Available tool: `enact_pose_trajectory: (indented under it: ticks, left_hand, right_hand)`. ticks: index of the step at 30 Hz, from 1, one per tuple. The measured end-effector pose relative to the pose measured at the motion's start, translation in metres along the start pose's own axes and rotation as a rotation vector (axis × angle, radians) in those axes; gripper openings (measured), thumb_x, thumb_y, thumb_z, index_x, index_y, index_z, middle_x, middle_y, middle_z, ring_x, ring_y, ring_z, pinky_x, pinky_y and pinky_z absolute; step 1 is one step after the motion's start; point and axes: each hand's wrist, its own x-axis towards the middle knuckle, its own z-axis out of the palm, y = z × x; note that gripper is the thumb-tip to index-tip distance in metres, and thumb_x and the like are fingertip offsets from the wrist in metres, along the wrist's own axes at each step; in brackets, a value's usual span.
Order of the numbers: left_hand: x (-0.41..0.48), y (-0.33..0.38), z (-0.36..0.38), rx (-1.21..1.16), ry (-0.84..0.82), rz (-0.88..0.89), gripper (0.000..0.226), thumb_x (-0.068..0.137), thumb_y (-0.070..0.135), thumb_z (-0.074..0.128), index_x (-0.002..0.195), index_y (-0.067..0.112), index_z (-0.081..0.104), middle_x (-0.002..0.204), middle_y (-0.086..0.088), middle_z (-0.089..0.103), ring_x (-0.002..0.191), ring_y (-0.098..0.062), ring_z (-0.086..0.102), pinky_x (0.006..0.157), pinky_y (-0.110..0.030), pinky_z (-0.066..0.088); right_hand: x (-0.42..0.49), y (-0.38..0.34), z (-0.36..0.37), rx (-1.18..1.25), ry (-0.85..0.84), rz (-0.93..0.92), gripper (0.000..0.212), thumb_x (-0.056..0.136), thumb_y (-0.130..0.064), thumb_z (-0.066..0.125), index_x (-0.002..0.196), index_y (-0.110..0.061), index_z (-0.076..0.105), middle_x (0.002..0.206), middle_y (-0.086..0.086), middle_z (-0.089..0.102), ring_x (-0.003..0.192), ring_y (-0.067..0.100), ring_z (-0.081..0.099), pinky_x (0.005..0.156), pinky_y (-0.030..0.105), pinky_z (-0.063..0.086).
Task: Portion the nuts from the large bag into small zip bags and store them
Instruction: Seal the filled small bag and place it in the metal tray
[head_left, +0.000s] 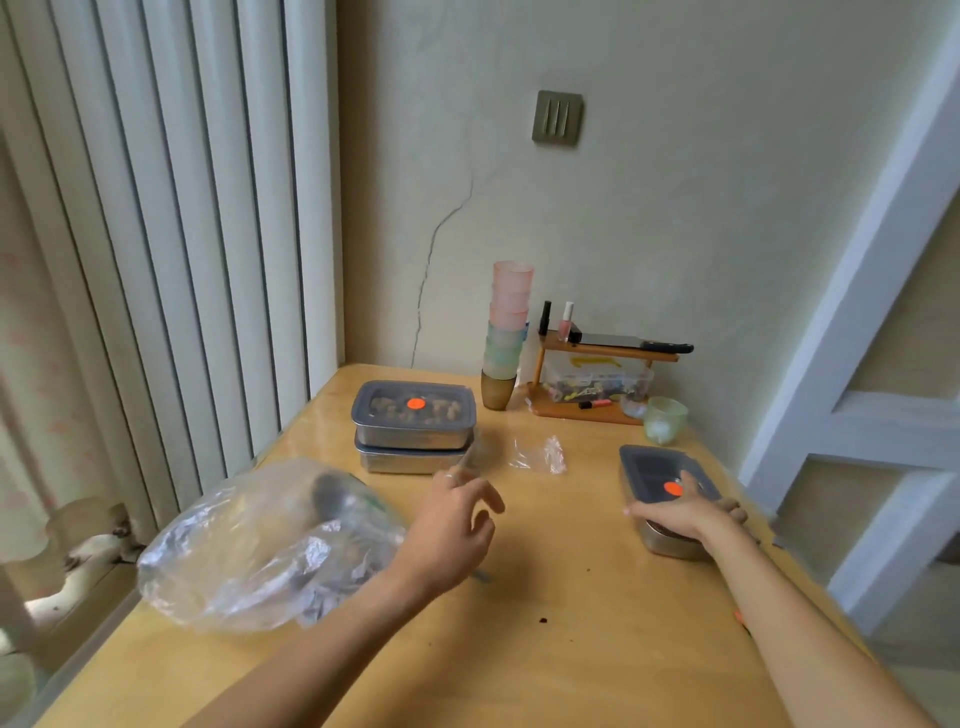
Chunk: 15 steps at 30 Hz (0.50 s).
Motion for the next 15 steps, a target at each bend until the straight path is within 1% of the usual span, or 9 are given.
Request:
enact_pose_trajectory:
  ticks: [2,3,5,6,9,10,12,15]
  left_hand:
    - [-0.009,-0.001,0.002,-0.007,-0.071,0.007,0.022,0.095,0.014,0.055,0.11,0.027,0.066,0.117,0.009,0.054,0.117,-0.006,0.048,0.096,-0.018,0.038]
    - [-0.012,-0.001,0.002,-0.009,-0.089,0.004,0.023,0.097,0.015,0.054,0.114,0.026,0.064,0.115,0.01,0.054,0.115,-0.006,0.05,0.094,-0.018,0.04]
    - [-0.016,-0.002,0.001,-0.009,-0.116,-0.001,0.023,0.099,0.021,0.055,0.122,0.023,0.059,0.116,0.008,0.055,0.116,-0.011,0.054,0.093,-0.02,0.045]
    - [-0.018,0.0,0.0,-0.01,-0.144,-0.006,0.026,0.101,0.027,0.056,0.126,0.023,0.055,0.12,0.006,0.055,0.116,-0.012,0.054,0.094,-0.022,0.047]
    - [-0.026,0.006,-0.003,-0.03,-0.229,-0.034,0.045,0.102,0.047,0.054,0.139,0.023,0.047,0.135,0.005,0.05,0.12,-0.009,0.051,0.098,-0.021,0.046]
    - [-0.027,0.009,-0.003,-0.036,-0.237,-0.038,0.048,0.102,0.05,0.053,0.142,0.023,0.045,0.139,0.004,0.049,0.122,-0.009,0.051,0.099,-0.02,0.045]
    - [-0.03,0.015,-0.003,-0.044,-0.252,-0.044,0.054,0.102,0.052,0.052,0.146,0.023,0.043,0.144,0.003,0.046,0.126,-0.01,0.05,0.1,-0.021,0.045]
    - [-0.033,0.022,0.002,-0.024,-0.351,-0.036,0.064,0.099,0.051,0.059,0.152,0.021,0.039,0.149,0.001,0.04,0.13,-0.014,0.048,0.107,-0.028,0.047]
  right_hand:
    - [-0.012,0.003,-0.001,-0.002,-0.049,-0.126,0.128,0.059,-0.076,0.078,0.161,-0.044,0.008,0.162,0.019,0.018,0.146,0.042,0.019,0.119,0.056,0.028]
    - [-0.018,0.004,0.0,-0.019,-0.09,-0.218,0.128,0.058,-0.07,0.082,0.16,-0.045,0.01,0.162,0.017,0.019,0.147,0.04,0.019,0.119,0.055,0.029]
    - [-0.036,0.005,0.0,-0.125,-0.218,-0.413,0.131,0.059,-0.06,0.088,0.16,-0.047,0.006,0.164,0.014,0.017,0.15,0.036,0.019,0.119,0.05,0.029]
    - [-0.047,0.006,-0.001,-0.187,-0.289,-0.501,0.134,0.058,-0.058,0.091,0.159,-0.049,0.002,0.165,0.01,0.015,0.151,0.033,0.018,0.12,0.047,0.029]
    - [-0.074,0.011,-0.003,-0.286,-0.446,-0.698,0.138,0.059,-0.055,0.093,0.159,-0.051,-0.002,0.168,-0.01,0.005,0.155,0.021,0.015,0.122,0.04,0.029]
    - [-0.081,0.013,-0.002,-0.307,-0.469,-0.745,0.137,0.06,-0.054,0.093,0.158,-0.053,-0.003,0.166,-0.016,0.004,0.155,0.018,0.013,0.123,0.04,0.028]
    - [-0.09,0.016,0.003,-0.353,-0.464,-0.815,0.135,0.061,-0.054,0.092,0.157,-0.055,-0.002,0.162,-0.023,0.005,0.154,0.014,0.011,0.123,0.04,0.028]
    - [-0.098,0.015,0.011,-0.338,-0.414,-0.842,0.13,0.062,-0.058,0.089,0.157,-0.056,0.0,0.158,-0.025,0.011,0.151,0.01,0.013,0.122,0.04,0.029]
